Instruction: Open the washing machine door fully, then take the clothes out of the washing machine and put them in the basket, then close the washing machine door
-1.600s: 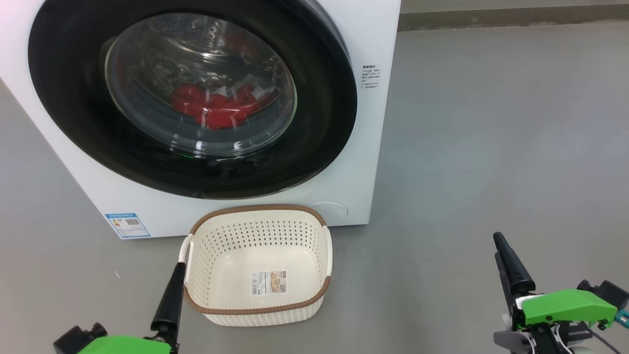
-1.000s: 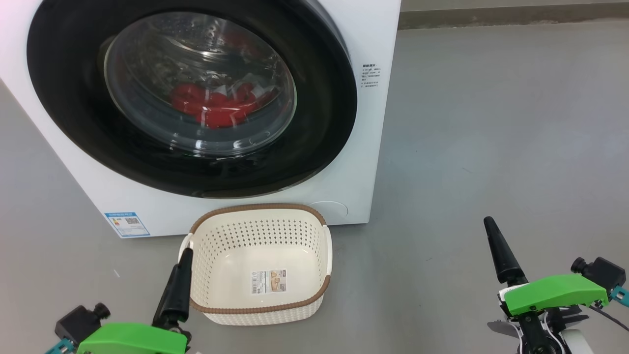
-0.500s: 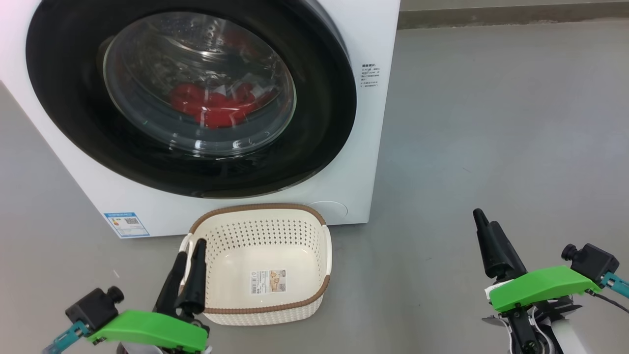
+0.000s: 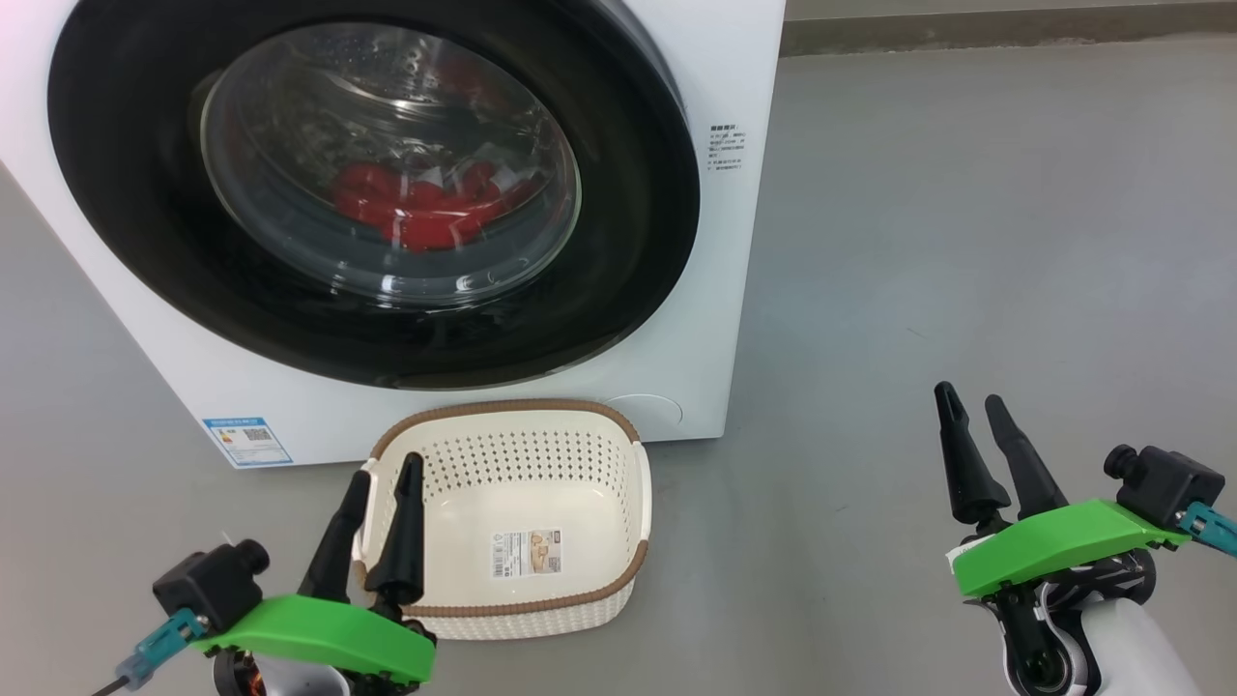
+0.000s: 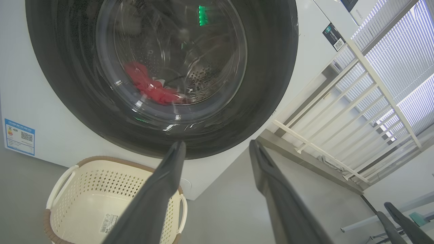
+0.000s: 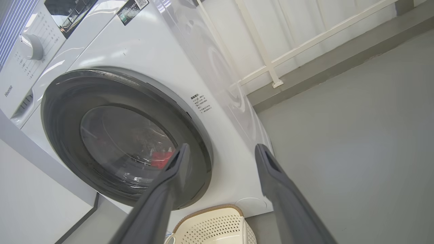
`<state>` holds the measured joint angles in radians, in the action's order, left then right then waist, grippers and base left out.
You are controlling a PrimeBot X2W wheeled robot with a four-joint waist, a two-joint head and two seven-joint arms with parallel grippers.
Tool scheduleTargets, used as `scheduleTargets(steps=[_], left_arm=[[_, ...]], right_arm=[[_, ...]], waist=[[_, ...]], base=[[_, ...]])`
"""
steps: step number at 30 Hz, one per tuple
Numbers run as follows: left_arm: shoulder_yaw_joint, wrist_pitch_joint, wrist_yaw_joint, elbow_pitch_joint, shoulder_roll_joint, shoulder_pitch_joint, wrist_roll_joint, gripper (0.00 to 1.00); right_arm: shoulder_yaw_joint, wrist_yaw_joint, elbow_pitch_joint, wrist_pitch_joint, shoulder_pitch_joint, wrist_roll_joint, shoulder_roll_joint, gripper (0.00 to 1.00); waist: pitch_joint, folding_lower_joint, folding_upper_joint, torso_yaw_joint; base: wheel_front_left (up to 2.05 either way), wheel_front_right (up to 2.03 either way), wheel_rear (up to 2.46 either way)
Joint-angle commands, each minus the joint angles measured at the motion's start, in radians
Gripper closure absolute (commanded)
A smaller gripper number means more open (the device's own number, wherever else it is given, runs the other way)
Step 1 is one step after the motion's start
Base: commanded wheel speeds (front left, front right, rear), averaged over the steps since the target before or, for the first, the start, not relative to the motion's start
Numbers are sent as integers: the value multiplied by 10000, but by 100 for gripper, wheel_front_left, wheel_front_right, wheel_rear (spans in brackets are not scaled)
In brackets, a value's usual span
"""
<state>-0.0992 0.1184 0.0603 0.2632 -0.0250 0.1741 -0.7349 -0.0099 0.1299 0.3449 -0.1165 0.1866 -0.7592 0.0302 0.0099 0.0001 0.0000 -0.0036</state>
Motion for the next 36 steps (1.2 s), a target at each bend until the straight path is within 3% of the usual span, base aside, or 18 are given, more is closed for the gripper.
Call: scheduleTargets(steps=[1, 36], left_arm=[[131, 173, -90, -248, -166, 473, 412, 0], [-171, 1184, -366, -155, -235, 1030, 3940, 0]], right_arm=[[108, 5, -340, -205, 498, 534, 103, 0], [105, 7, -339, -1206, 1163, 4585, 181, 0]], waist=[[3, -1, 0, -3], [-54, -1, 0, -2]], base=[[0, 0, 0], [0, 0, 0]])
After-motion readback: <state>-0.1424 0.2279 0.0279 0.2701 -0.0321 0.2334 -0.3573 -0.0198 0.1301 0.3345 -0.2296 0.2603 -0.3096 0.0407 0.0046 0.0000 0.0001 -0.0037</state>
